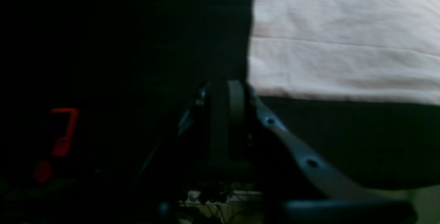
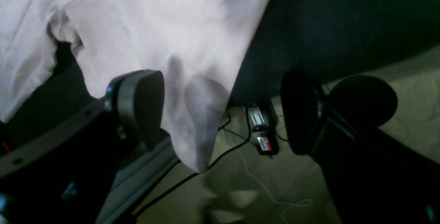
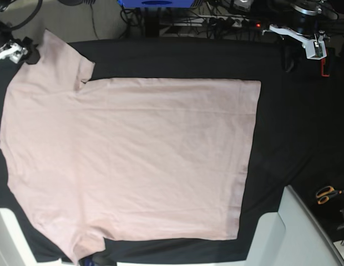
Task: Fold the T-shirt properly
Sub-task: 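Lower both grippers and pinch the shirt's collar-side edge at each corner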
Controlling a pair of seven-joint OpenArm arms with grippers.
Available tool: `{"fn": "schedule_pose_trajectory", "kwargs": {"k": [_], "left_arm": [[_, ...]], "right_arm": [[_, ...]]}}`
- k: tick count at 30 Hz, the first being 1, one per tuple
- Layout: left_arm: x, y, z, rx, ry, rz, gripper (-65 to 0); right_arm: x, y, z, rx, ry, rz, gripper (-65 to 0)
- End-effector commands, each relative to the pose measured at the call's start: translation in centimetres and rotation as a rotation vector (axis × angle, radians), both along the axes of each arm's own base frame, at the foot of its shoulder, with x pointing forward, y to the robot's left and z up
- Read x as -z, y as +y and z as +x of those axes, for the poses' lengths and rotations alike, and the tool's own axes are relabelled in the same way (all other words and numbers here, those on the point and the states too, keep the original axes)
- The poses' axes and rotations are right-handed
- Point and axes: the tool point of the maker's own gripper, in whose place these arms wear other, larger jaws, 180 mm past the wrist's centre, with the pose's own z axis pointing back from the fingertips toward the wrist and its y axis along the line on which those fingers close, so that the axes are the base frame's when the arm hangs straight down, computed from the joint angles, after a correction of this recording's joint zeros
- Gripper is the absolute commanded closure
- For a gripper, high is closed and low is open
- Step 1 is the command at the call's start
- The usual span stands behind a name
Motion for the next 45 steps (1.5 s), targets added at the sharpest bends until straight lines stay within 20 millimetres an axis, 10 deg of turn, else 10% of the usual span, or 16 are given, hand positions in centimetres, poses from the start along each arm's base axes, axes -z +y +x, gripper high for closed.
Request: {"fn": "schedule_pose_trajectory", "kwargs": {"k": [1,12,25,31,45], "left_arm": [[-0.8,0.3,0.2,0.003,-0.031,0.01,-8.9],[-0.8,0.2,0.2,0.003,-0.029,0.007,-8.9],[-0.7,-0.3,0.5,-0.097,-0.069,-0.102,-10.5],[2.8,-0.1,0.7,-0.243,0.039,-0.34,-36.5],[7.8,0.7,3.1,-0.361,0.076,-0.422,-34.4]], "right_arm": [[-0.4,-0.4,0.7,0.001,-0.026,-0.009,-50.1],[0.6,1.4,0.8,-0.043,0.0,0.034,-47.9],[1.3,3.7,1.0,-0.09,0.012,0.073,0.0],[1.3,3.6,0.8,-0.091,0.016,0.071,-0.5],[1.5,3.7,0.3,-0.101,0.029,0.069,-0.5]]}}
